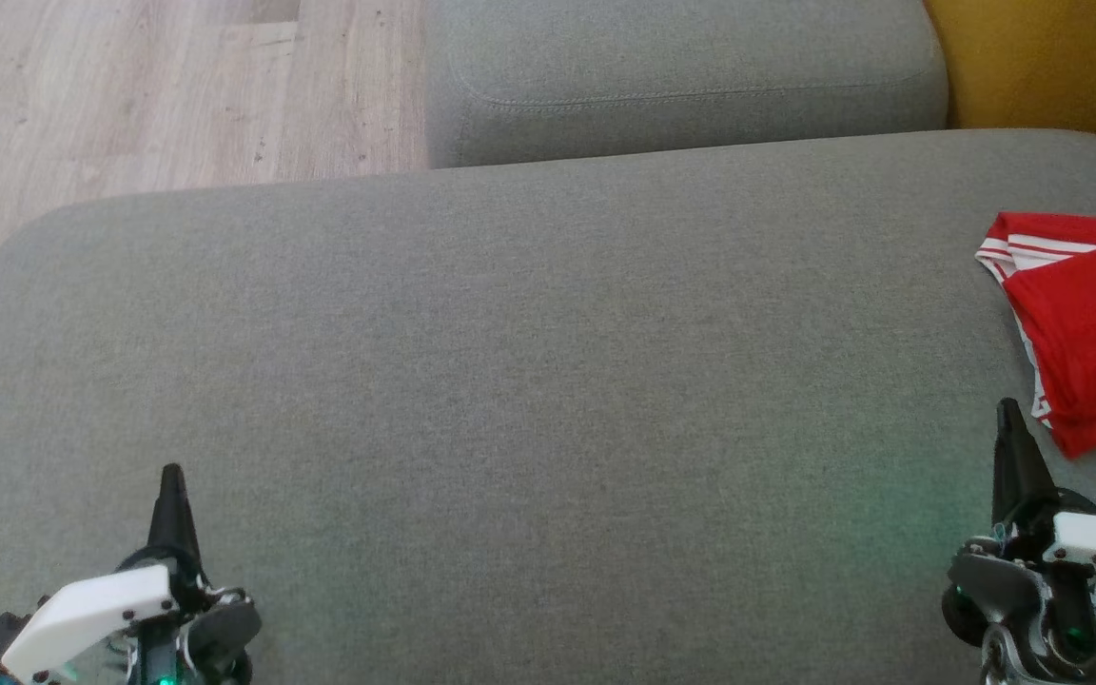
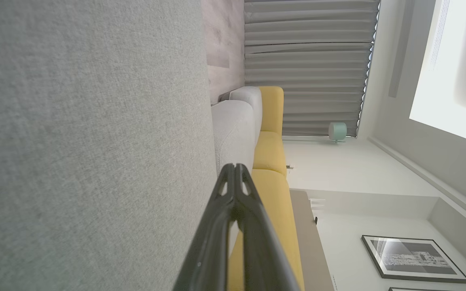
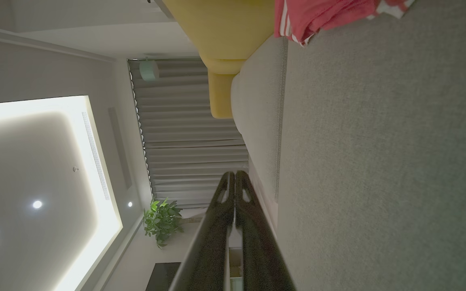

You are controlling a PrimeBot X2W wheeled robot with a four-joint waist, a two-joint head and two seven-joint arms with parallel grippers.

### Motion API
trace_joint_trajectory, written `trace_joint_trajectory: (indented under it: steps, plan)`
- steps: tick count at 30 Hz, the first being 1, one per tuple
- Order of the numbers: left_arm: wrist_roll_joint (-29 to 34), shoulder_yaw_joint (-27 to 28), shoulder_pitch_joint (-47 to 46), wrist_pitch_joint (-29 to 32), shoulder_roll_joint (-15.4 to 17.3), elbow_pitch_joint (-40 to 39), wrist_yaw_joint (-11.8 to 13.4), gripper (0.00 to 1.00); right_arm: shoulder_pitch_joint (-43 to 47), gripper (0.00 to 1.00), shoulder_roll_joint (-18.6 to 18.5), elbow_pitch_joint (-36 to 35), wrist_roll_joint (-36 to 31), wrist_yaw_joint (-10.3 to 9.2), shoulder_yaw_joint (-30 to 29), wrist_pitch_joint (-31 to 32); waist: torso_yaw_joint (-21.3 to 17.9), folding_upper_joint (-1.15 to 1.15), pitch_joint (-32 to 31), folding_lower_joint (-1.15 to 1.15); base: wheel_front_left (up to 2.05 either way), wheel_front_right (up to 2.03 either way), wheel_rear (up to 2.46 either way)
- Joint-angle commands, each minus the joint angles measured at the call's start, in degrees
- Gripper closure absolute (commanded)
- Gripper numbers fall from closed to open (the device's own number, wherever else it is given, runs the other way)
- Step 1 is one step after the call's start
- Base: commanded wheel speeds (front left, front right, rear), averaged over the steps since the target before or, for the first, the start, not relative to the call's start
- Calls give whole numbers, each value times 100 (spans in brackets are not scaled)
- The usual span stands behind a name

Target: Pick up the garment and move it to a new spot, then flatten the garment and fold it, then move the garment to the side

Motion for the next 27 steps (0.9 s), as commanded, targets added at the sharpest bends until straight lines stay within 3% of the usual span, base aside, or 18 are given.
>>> trace_joint_trajectory:
  steps: [1,27]
  plan:
    - [26,225,-288,54,45,-157,-38,100,-294,100,-77,-190,5,-4,98,38,0,0,0,0,0,0,0]
    - [69,276,-292,95,9,-155,-38,100,-297,100,-50,-188,-27,-4,60,68,0,0,0,0,0,0,0]
